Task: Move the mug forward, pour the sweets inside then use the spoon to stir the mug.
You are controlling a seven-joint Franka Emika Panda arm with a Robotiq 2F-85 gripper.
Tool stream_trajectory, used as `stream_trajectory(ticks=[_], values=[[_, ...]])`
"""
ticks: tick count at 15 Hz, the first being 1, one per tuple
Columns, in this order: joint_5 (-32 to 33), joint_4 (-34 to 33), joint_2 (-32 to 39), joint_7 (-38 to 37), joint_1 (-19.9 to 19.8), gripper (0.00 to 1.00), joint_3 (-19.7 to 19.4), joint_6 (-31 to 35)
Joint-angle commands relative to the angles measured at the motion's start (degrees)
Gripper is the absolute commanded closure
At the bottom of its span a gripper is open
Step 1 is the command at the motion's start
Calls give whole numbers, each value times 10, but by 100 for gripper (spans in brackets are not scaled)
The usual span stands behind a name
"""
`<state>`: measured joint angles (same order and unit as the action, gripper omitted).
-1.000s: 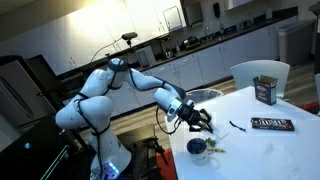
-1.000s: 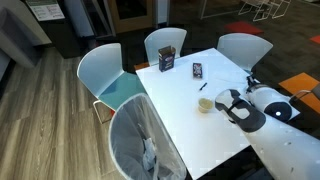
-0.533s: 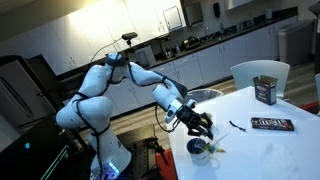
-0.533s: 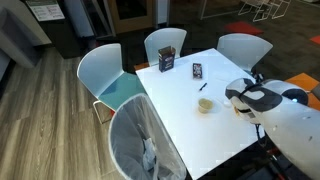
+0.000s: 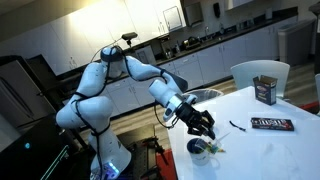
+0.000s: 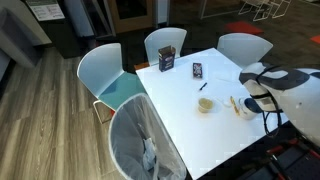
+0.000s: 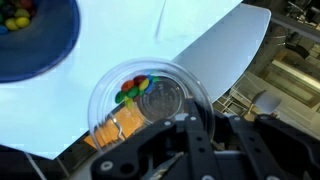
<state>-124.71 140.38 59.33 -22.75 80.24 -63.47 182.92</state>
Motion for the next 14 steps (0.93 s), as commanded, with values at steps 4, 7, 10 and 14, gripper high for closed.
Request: stream_trajectory(ticks=[4, 7, 10, 14], values=[[64, 43, -68, 29, 11, 99, -112, -113], [113, 49, -83, 33, 8, 99, -153, -177], [143, 37, -162, 111, -22, 99, -168, -177], [277, 27, -246, 157, -75, 99, -171, -203]])
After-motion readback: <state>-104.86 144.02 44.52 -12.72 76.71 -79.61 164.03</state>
